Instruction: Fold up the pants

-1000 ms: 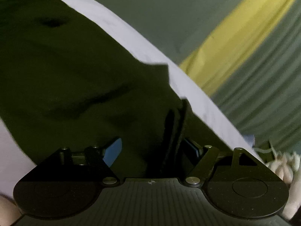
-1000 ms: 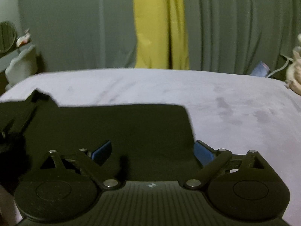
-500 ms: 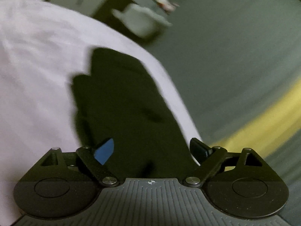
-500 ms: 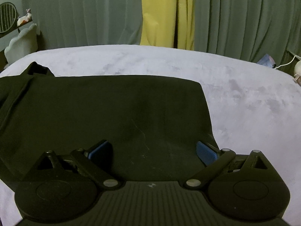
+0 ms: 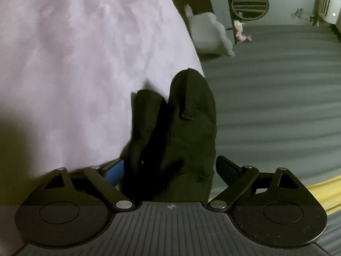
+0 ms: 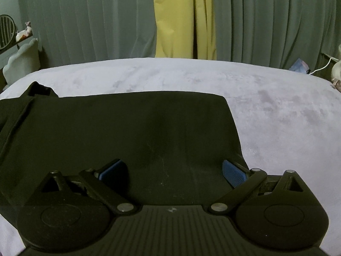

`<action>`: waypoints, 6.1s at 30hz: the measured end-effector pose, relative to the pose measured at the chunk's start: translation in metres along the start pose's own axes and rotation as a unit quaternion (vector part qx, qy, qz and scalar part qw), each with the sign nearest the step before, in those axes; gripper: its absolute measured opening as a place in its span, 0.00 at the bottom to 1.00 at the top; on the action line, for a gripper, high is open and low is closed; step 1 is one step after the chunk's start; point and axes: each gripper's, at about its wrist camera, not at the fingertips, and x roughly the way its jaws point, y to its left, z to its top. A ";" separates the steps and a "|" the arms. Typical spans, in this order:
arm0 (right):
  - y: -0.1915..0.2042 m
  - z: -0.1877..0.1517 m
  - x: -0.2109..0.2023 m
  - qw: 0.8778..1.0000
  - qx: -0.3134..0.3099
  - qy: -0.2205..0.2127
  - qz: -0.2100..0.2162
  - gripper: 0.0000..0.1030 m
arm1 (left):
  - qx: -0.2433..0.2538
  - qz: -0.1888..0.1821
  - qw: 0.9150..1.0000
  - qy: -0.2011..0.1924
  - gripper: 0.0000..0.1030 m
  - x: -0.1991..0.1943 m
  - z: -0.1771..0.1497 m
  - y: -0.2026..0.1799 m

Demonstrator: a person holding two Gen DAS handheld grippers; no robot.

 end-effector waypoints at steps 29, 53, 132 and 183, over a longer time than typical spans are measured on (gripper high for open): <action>-0.004 0.002 0.001 1.000 0.012 -0.008 0.010 0.96 | 0.170 0.004 0.985 -0.003 0.21 0.017 0.006 -0.034; -0.099 0.013 -0.080 0.963 0.224 -0.096 0.115 0.96 | 0.643 -0.199 0.691 0.261 0.76 -0.051 -0.351 -0.176; -0.030 0.048 0.054 0.917 0.117 0.147 0.353 0.95 | 0.356 0.055 0.907 0.218 0.99 0.051 -0.222 -0.077; 0.011 0.066 -0.013 0.969 0.031 0.028 0.242 0.28 | 0.418 0.032 0.895 0.151 0.99 0.034 -0.235 -0.088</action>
